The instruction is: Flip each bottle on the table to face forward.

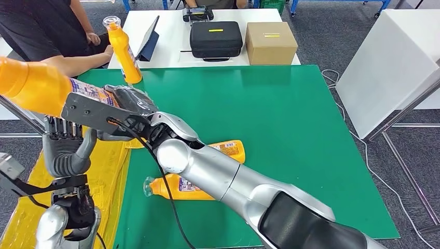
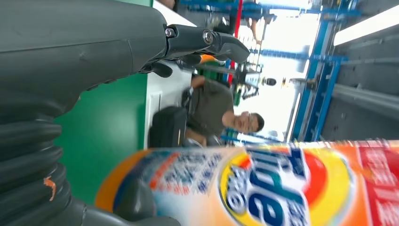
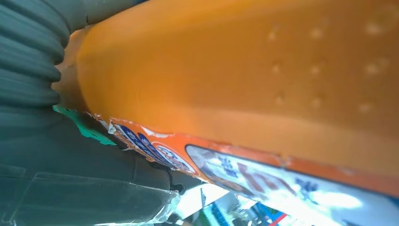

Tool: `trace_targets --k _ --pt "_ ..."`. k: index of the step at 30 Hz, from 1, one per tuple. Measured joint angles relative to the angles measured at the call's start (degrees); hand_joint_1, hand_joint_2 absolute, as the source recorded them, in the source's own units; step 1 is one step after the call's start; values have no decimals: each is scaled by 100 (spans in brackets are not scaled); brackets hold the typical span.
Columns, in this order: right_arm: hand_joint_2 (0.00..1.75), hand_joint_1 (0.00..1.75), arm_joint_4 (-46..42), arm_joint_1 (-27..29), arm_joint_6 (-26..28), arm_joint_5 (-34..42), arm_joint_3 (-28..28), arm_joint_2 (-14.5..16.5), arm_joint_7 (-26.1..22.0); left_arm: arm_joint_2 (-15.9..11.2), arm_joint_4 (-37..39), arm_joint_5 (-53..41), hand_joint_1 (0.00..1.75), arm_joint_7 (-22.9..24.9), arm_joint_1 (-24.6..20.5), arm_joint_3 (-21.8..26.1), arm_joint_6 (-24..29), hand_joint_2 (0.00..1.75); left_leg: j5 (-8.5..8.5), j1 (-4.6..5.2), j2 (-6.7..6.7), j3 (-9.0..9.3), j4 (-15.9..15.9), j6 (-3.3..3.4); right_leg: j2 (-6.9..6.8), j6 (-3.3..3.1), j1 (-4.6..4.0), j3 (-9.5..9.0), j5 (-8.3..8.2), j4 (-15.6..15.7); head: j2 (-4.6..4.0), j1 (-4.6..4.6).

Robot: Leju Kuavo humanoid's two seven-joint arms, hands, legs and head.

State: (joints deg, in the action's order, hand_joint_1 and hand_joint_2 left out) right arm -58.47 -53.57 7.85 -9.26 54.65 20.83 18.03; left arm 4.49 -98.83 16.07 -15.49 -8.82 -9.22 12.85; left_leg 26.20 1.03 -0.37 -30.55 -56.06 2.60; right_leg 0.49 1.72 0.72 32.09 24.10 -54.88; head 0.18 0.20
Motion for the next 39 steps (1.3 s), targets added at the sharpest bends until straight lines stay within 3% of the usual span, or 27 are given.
trace_targets --k 11,17,26,39 --pt "175 175 -1 -53 -211 25 454 0 -11 -223 -381 -8 0 -215 498 349 55 175 0 0 -1 -1 0 0 -1 -1 1 0 1 0 0 0" --pt "175 175 -126 152 -548 -631 500 -8 -112 -350 -683 -80 0 -297 826 581 40 175 1 -1 -1 -3 0 -1 -1 -1 0 5 1 0 -1 1" --pt "175 175 -918 404 -985 -1134 342 -102 26 -588 -1263 -220 0 -176 956 675 142 175 0 -1 -1 -3 0 -1 0 -1 0 6 1 1 -1 2" --pt "175 175 -1102 518 -1051 -1175 260 -114 24 -599 -1357 -230 0 -165 979 675 88 175 1 0 0 -2 0 -1 0 -1 0 6 1 1 -1 2"
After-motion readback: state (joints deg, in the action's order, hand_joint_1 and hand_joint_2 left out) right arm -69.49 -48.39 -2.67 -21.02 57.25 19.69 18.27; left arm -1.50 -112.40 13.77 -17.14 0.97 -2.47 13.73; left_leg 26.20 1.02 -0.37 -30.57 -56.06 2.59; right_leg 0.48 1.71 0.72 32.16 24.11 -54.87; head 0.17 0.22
